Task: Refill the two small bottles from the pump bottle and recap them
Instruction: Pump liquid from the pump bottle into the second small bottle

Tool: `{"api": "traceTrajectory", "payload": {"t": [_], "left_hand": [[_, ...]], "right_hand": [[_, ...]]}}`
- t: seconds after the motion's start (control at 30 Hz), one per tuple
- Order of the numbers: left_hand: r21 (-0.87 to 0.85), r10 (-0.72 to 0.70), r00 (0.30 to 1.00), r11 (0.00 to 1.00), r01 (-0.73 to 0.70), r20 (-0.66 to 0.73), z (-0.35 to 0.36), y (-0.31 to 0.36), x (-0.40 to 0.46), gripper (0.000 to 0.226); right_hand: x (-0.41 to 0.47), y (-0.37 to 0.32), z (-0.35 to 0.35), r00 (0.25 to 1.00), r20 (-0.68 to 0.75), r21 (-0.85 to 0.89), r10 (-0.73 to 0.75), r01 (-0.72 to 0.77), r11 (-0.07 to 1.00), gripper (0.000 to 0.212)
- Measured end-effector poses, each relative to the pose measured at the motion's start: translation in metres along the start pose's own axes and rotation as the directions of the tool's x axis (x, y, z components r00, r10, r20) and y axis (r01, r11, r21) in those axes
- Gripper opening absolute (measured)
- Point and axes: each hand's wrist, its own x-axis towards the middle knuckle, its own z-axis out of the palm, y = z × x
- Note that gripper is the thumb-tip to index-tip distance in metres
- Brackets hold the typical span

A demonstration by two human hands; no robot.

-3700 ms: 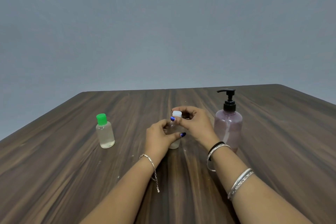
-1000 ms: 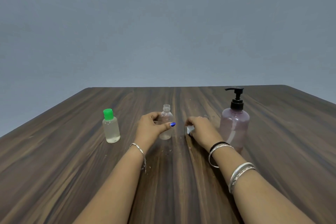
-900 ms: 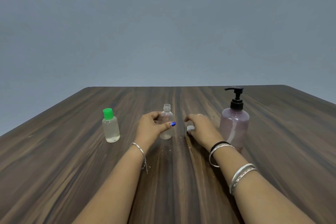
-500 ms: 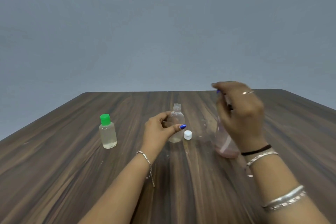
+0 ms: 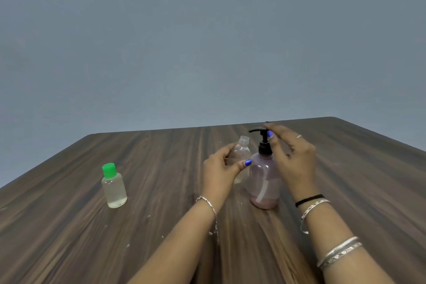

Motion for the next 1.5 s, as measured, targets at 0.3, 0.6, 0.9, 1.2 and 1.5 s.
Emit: {"api": "traceTrajectory", "payload": {"t": [0.3, 0.6, 0.9, 1.2, 1.5], "left_hand": [[-0.051, 0.084, 0.995, 0.995, -0.087, -0.056, 0.004, 0.000, 0.000, 0.044], [-0.026, 0.131, 0.990, 0.991, -0.132, -0.044, 0.003, -0.003, 0.003, 0.043], [-0.029, 0.125, 0.990, 0.991, -0.127, -0.065, -0.002, -0.008, 0.007, 0.040], [-0.101, 0.066, 0.997, 0.993, -0.069, -0.032, 0.000, -0.008, 0.004, 0.035], [-0.400, -0.070, 0.985, 0.908, 0.128, 0.157, -0.007, 0.001, 0.000, 0.030]], "right_hand": [[0.002, -0.001, 0.006, 0.989, 0.057, -0.061, -0.135, 0.139, 0.988, 0.032], [0.001, -0.001, 0.011, 0.986, 0.043, -0.115, -0.162, 0.166, 0.979, 0.031], [-0.004, -0.013, 0.025, 0.991, 0.021, -0.063, -0.135, 0.136, 0.989, 0.022], [-0.004, -0.005, 0.013, 0.997, 0.035, -0.022, -0.062, 0.062, 0.998, 0.030], [-0.001, -0.011, 0.014, 0.995, 0.041, -0.008, -0.091, 0.091, 0.996, 0.027]]}}
